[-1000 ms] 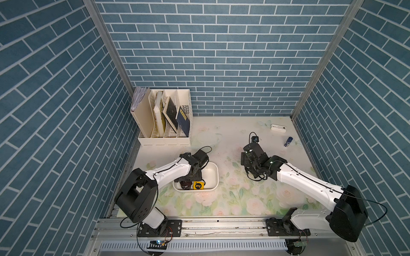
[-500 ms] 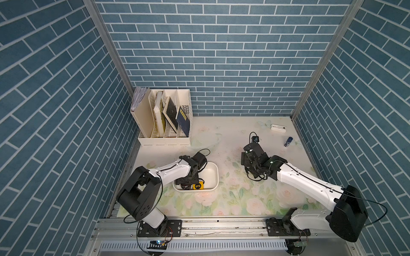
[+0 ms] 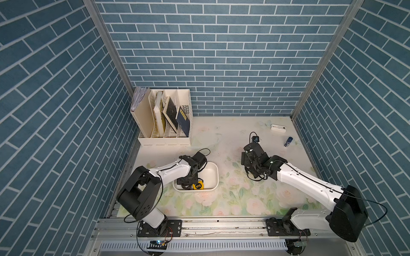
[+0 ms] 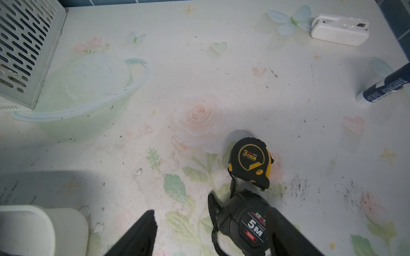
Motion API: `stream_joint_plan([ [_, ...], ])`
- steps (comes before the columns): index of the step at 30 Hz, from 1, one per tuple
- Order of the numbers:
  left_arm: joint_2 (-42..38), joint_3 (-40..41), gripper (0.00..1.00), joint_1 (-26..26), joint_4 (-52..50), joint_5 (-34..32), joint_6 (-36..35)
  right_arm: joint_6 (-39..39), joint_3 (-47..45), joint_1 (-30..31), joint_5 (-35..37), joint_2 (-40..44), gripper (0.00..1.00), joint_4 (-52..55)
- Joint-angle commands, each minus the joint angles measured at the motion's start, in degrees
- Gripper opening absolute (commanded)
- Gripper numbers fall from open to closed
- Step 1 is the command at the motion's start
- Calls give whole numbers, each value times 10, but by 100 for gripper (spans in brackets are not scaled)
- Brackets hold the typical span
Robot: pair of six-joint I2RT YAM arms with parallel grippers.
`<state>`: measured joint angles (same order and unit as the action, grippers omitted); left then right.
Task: Take the tape measure out of the storage box
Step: Pick up the tape measure from the storage box.
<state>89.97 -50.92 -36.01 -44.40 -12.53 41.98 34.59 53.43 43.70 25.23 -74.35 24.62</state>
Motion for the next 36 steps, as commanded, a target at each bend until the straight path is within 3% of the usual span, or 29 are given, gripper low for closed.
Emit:
stream_joint_plan([
  [1, -25, -50, 20, 2, -30, -6, 3, -3, -8, -2, 4, 3, 80, -6],
  [9, -46, -165, 17, 2, -90, -19, 4, -1, -14, -2, 0, 5, 80, -16],
  [14, -51, -240, 17, 3, -79, 35, 2, -8, -26, -2, -33, 18, 79, -49],
  [17, -48, -278, 17, 4, -52, 87, 6, -27, -50, -2, -92, 53, 78, -111],
  [19, -45, -293, 17, 5, -25, 129, 16, -44, -82, -2, -171, 96, 78, -187],
  [22, -46, -294, 18, 6, 27, 193, 42, -44, -119, -2, -264, 147, 78, -282],
  [28, -60, -256, 19, 7, 154, 316, 121, -38, -143, -1, -339, 170, 78, -373],
  [36, -86, -222, 23, 6, 233, 318, 184, -44, -140, 11, -370, 162, 78, -402],
])
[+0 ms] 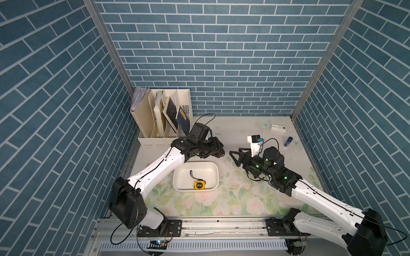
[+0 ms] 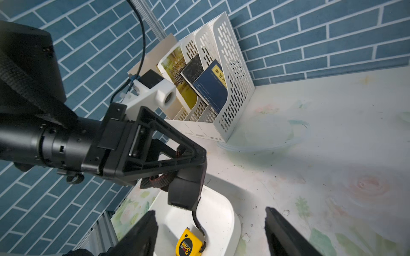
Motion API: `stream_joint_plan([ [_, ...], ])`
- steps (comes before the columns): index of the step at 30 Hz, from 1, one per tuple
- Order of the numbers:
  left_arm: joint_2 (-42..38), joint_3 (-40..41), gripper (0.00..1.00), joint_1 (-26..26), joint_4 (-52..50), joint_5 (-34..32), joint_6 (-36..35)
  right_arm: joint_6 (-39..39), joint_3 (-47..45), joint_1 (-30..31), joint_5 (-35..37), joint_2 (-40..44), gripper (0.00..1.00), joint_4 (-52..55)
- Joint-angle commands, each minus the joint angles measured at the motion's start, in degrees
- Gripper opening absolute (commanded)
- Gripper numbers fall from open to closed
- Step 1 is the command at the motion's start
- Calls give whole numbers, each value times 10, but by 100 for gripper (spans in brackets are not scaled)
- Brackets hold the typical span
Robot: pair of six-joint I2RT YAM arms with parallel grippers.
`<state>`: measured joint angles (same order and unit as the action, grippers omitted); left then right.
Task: Take the tape measure out of the storage box
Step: Pick up the tape measure from the storage box.
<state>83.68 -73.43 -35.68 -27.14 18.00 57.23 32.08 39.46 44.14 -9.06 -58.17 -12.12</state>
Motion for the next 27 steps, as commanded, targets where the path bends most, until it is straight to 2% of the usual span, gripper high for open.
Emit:
stream_joint_plan([
  [1, -27, 8, 23, 3, 69, 11, 39, -19, -2, 11, -27, 1, 78, -37],
  [9, -48, 42, 26, 1, 135, -1, 101, -27, 5, 27, -18, -19, 78, -50],
  [27, -72, 61, 27, 0, 135, 1, 134, -64, 65, 41, 12, -96, 78, -61],
])
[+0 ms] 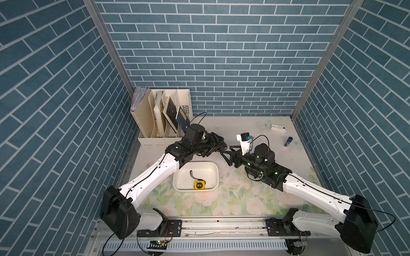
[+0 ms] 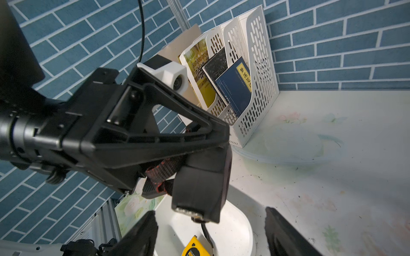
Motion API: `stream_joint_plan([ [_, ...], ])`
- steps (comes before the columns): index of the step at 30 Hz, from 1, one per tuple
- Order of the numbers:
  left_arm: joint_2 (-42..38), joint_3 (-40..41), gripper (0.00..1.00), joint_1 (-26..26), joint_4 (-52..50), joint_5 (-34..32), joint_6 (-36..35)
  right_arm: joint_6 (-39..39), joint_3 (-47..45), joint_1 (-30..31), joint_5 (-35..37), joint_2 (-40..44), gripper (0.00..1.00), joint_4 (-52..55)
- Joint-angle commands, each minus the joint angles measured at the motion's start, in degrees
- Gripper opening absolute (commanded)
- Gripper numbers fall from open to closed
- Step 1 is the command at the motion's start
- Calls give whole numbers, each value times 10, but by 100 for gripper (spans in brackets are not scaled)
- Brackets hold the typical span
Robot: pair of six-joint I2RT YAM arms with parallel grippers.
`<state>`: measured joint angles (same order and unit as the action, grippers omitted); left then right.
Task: Take the tape measure out of the storage box
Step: Pick up the tape measure from the storage box.
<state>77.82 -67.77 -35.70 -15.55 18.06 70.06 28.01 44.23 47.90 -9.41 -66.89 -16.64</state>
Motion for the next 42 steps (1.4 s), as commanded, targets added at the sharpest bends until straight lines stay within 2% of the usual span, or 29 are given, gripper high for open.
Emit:
stream_joint_plan([
  [1, -16, 5, 28, 1, 20, 1, 8, -26, 20, 4, 17, -12, 78, -15],
  [13, -27, 19, 28, 1, 30, 0, 30, -59, 54, 21, 57, -61, 78, -26],
  [30, -33, 27, 29, 1, 39, 8, 43, -58, 69, 28, 84, -110, 69, -68],
  [32, -33, 28, 29, 0, 40, 10, 43, -57, 72, 29, 86, -116, 61, -71],
  [34, -34, 28, 29, 0, 40, 9, 44, -56, 75, 29, 87, -120, 45, -73],
  [38, -37, 29, 39, 1, 38, 9, 44, -55, 76, 29, 92, -121, 17, -77],
  [40, -36, 29, 49, 1, 38, 8, 42, -56, 76, 29, 95, -119, 9, -77],
  [42, -37, 27, 68, 2, 38, 7, 40, -57, 74, 30, 101, -116, 5, -75],
])
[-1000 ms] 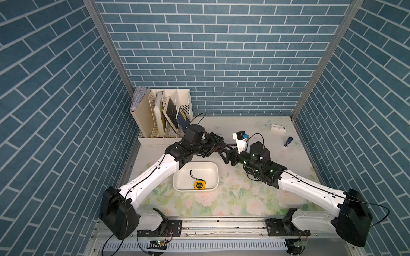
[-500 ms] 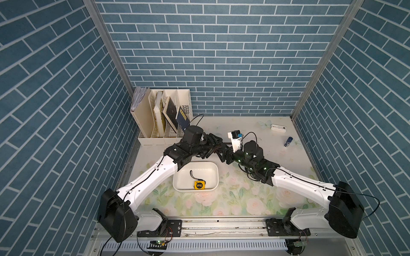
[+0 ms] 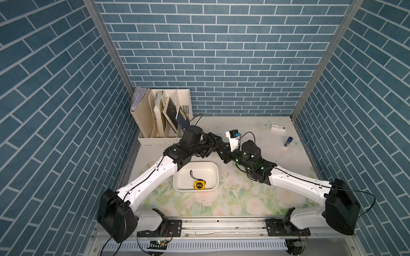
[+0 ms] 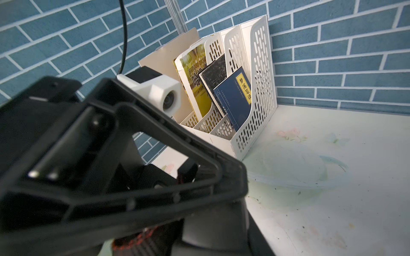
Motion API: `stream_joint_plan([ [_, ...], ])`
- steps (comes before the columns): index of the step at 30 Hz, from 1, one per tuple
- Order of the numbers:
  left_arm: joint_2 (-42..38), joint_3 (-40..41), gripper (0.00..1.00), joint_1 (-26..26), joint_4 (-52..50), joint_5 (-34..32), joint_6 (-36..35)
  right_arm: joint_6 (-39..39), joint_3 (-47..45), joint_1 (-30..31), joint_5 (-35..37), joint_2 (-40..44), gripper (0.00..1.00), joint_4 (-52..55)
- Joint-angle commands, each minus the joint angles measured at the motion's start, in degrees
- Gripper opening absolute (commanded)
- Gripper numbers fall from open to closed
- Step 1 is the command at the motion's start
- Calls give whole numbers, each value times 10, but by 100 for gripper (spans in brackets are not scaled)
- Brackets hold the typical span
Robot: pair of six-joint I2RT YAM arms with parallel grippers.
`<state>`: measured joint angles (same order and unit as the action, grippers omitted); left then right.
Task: Take the tape measure out of the storage box
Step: Pick up the tape measure from the storage box, then place the tape measure at the center of the board.
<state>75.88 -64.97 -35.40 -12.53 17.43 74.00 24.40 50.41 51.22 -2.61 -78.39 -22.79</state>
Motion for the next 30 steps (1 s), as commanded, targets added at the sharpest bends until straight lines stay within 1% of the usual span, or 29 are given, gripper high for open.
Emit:
stream_joint_plan([
  [1, -17, -1, 74, 0, 7, 15, 0, -22, 11, -4, 37, 2, 3, -11],
  [3, -18, -5, 84, 3, 8, 15, -6, -22, 5, -4, 52, 13, 0, -2],
  [6, -18, -9, 97, 9, 7, 16, -15, -23, -12, -4, 71, 40, 0, 11],
  [7, -18, -9, 100, 11, 5, 17, -16, -23, -18, -3, 76, 49, 0, 16],
  [10, -17, -10, 100, 21, 0, 25, -22, -26, -18, -4, 120, 73, 0, 66],
  [11, -17, -12, 100, 25, -6, 24, -28, -25, -9, -4, 152, 76, 0, 104],
  [13, -19, -17, 100, 32, -28, 12, -46, -24, 13, -3, 219, 80, 0, 194],
  [15, -21, -27, 100, 42, -64, -11, -77, -3, 39, -3, 324, 75, 0, 310],
  [16, -23, -32, 100, 45, -82, -26, -91, 7, 51, -4, 363, 69, 0, 359],
  [18, -24, -45, 100, 51, -123, -62, -122, 53, 74, -4, 452, 46, 0, 478],
  [19, -23, -48, 100, 52, -136, -76, -135, 72, 81, -5, 479, 32, 0, 520],
  [21, -21, -51, 100, 54, -153, -91, -153, 145, 95, -11, 533, -4, 0, 621],
  [24, -18, -31, 100, 55, -136, -75, -155, 249, 100, -41, 554, -56, 0, 726],
  [26, -19, -16, 100, 55, -120, -60, -154, 300, 96, -68, 560, -84, 0, 773],
  [30, -19, -16, 100, 55, -134, -68, -165, 343, 72, -118, 568, -115, 0, 801],
])
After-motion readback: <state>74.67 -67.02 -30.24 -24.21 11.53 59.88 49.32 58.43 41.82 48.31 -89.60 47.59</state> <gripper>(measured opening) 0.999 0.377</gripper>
